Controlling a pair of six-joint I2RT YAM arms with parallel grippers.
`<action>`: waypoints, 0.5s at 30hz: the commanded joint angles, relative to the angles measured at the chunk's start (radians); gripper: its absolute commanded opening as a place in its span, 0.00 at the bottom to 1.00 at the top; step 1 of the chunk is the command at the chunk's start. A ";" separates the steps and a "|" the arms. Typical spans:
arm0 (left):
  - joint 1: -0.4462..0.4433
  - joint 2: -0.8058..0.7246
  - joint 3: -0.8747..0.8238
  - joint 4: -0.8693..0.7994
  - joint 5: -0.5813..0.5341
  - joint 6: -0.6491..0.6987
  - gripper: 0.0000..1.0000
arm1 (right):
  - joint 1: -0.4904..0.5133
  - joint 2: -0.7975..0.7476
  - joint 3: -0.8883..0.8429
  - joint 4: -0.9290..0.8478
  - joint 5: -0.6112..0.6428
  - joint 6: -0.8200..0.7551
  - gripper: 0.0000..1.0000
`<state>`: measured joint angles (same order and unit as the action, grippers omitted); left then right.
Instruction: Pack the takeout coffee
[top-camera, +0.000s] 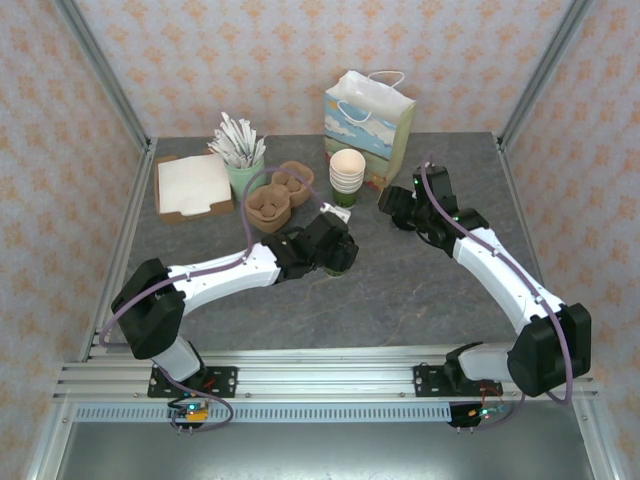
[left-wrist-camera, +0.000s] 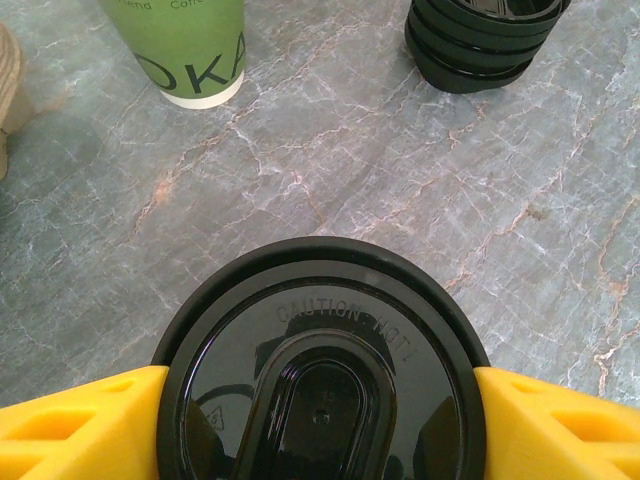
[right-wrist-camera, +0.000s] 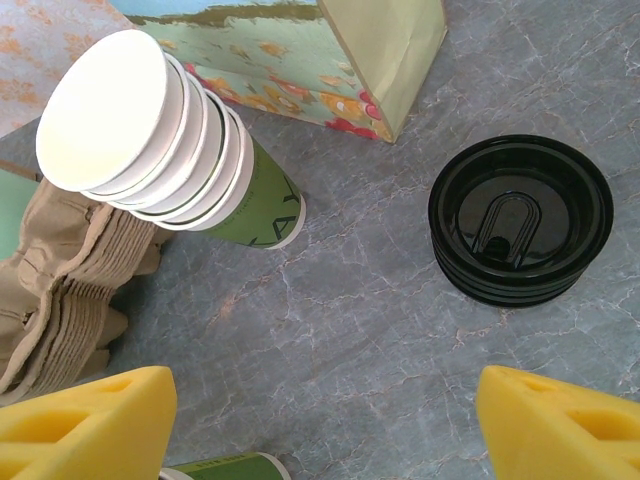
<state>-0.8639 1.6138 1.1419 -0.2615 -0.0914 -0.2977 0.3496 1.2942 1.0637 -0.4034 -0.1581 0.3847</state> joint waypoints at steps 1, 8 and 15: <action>0.003 0.022 -0.013 -0.025 -0.034 -0.012 0.75 | -0.006 0.004 0.000 0.028 -0.008 0.011 0.79; 0.002 0.037 -0.014 -0.024 -0.028 -0.009 0.75 | -0.005 0.015 0.011 0.029 -0.016 0.012 0.79; -0.004 0.051 -0.007 -0.036 -0.030 -0.007 0.75 | -0.005 0.025 0.016 0.034 -0.023 0.015 0.79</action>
<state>-0.8639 1.6341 1.1419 -0.2611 -0.0937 -0.2981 0.3496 1.3102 1.0637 -0.3969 -0.1799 0.3859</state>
